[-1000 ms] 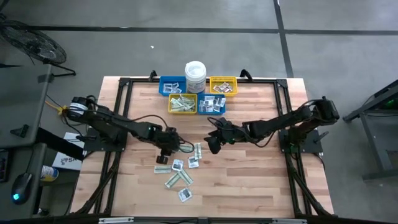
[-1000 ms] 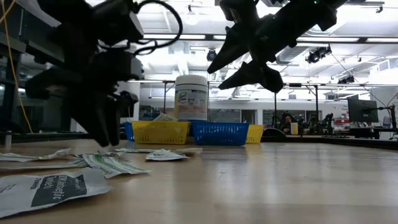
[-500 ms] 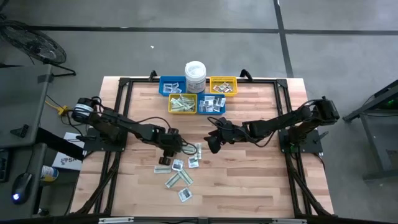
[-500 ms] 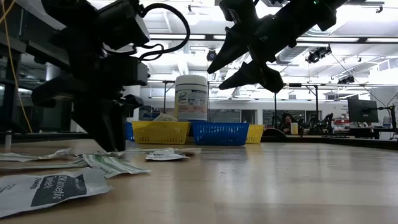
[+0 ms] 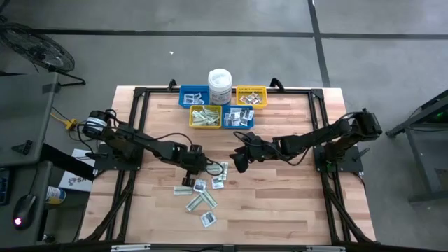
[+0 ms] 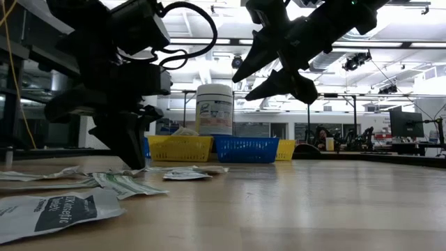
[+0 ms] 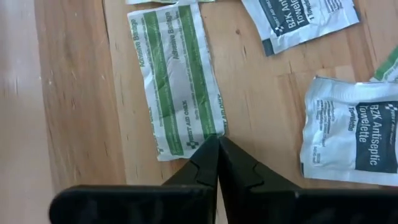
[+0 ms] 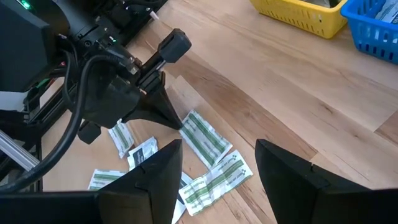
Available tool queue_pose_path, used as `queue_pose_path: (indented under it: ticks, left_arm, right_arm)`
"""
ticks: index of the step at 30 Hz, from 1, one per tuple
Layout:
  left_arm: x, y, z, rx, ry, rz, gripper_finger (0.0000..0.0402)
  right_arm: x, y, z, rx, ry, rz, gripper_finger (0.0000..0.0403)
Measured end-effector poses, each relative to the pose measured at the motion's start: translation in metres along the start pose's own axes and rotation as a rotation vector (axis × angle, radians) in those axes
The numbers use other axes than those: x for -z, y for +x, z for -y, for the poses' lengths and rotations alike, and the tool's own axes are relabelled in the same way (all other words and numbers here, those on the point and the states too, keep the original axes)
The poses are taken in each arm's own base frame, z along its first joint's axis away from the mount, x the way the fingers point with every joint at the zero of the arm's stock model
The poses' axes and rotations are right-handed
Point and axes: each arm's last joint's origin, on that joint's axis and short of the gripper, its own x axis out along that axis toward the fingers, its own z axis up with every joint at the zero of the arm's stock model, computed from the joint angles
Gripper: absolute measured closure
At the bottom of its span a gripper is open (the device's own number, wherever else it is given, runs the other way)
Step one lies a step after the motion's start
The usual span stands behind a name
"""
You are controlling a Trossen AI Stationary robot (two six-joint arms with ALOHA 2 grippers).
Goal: Pick & Place First Aid Supplies
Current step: Put the green bandage pad into the left yellow bin
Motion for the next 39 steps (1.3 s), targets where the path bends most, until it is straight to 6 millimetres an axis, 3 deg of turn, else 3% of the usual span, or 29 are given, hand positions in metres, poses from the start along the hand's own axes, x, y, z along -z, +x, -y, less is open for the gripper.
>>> queue_pose_path:
  ticks: [9, 26, 39]
  left_arm:
    - [0.001, -0.009, -0.002, -0.043, -0.048, 0.005, 0.0401]
    - [0.014, -0.084, -0.013, -0.21, -0.088, 0.061, 0.0402]
    - [0.02, -0.124, -0.019, -0.323, -0.109, 0.197, 0.0401]
  right_arm:
    - [0.0, 0.0, 0.0, -0.001, 0.0, -0.004, 0.0206]
    - [0.002, 0.0, 0.002, 0.022, -0.017, -0.017, 0.0206]
    - [0.002, 0.0, 0.004, 0.063, -0.014, 0.001, 0.0206]
